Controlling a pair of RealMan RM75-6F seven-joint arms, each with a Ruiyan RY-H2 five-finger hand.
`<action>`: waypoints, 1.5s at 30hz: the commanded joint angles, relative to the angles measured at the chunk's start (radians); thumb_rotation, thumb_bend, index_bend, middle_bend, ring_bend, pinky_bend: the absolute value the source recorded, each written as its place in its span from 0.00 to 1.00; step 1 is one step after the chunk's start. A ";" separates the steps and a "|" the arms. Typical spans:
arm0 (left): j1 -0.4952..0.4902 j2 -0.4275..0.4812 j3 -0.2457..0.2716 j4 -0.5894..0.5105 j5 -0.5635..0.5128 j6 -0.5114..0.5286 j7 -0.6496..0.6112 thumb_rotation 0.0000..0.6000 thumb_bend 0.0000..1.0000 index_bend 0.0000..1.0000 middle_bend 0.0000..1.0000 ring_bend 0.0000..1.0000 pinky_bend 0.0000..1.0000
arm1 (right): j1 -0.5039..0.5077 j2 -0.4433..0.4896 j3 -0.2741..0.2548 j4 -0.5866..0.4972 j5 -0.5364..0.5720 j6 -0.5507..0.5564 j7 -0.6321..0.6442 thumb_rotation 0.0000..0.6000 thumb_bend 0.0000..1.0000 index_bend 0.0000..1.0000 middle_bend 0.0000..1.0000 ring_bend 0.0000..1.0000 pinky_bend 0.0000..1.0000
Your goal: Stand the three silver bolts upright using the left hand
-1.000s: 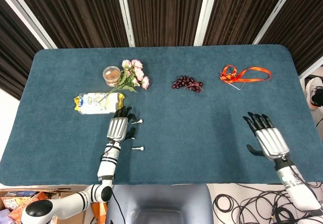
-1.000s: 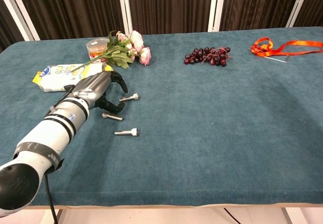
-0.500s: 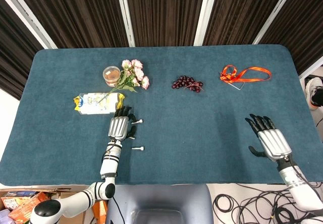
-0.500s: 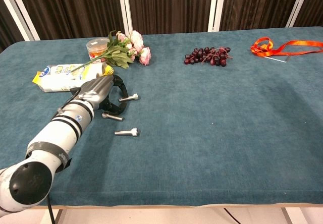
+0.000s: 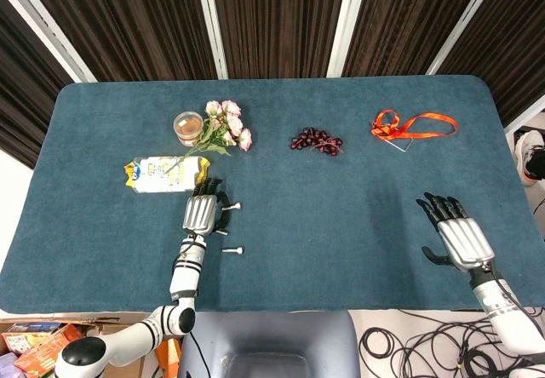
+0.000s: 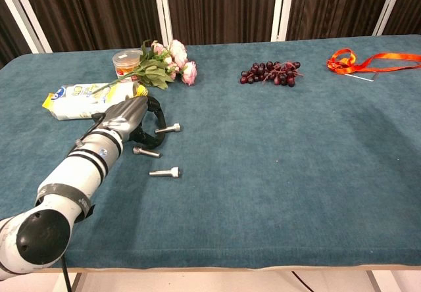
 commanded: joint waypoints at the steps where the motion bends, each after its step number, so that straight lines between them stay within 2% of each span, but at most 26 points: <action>1: 0.001 0.005 0.000 -0.010 0.008 0.009 -0.001 1.00 0.39 0.54 0.16 0.07 0.11 | 0.000 0.000 0.000 0.001 0.001 -0.001 0.001 1.00 0.24 0.00 0.00 0.00 0.00; 24: -0.019 0.026 -0.024 -0.120 0.001 0.044 0.090 1.00 0.39 0.54 0.17 0.08 0.11 | 0.002 0.000 0.000 0.017 -0.003 -0.011 0.033 1.00 0.24 0.00 0.00 0.00 0.00; 36: -0.030 0.017 -0.026 -0.127 -0.005 0.039 0.099 1.00 0.39 0.52 0.17 0.08 0.11 | 0.002 0.001 0.000 0.023 -0.005 -0.012 0.047 1.00 0.24 0.00 0.00 0.00 0.00; 45: -0.057 -0.001 -0.042 -0.094 -0.021 0.016 0.106 1.00 0.38 0.49 0.17 0.08 0.11 | 0.002 0.002 -0.001 0.042 0.002 -0.023 0.067 1.00 0.24 0.00 0.00 0.00 0.00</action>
